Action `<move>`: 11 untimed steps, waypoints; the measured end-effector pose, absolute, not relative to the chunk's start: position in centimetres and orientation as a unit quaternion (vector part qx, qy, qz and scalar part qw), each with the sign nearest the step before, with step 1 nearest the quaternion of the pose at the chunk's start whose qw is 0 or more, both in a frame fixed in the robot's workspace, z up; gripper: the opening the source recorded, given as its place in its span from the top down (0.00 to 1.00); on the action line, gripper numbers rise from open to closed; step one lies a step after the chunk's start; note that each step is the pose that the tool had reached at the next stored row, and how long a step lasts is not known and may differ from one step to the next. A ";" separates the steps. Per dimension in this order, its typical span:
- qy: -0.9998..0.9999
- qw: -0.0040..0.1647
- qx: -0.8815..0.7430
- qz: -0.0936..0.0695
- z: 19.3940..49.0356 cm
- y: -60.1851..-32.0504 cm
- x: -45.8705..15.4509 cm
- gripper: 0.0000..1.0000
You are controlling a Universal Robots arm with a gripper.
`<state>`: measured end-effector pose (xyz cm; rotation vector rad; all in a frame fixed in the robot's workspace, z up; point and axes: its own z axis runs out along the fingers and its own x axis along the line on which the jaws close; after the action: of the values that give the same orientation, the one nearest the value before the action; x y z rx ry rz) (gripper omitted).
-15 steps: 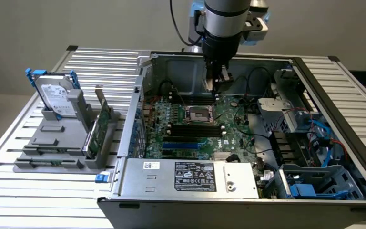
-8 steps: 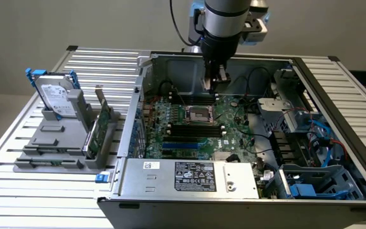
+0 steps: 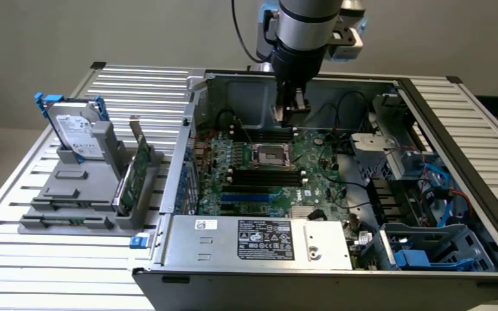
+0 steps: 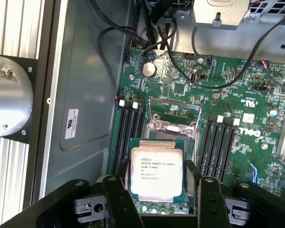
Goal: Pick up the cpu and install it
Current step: 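Pick up the cpu and move it towards the insertion slot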
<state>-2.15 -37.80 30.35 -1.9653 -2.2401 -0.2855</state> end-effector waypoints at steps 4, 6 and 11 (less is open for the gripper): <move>-0.736 0.075 -0.667 -0.094 30.3 -37.8 -2.2 0.45; -0.730 0.075 -0.673 -0.094 30.3 -37.8 -2.2 0.45; -0.719 0.076 -0.685 -0.093 30.3 -37.8 -2.3 0.45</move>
<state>-2.28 -37.80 30.35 -2.0540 -2.1544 -0.2786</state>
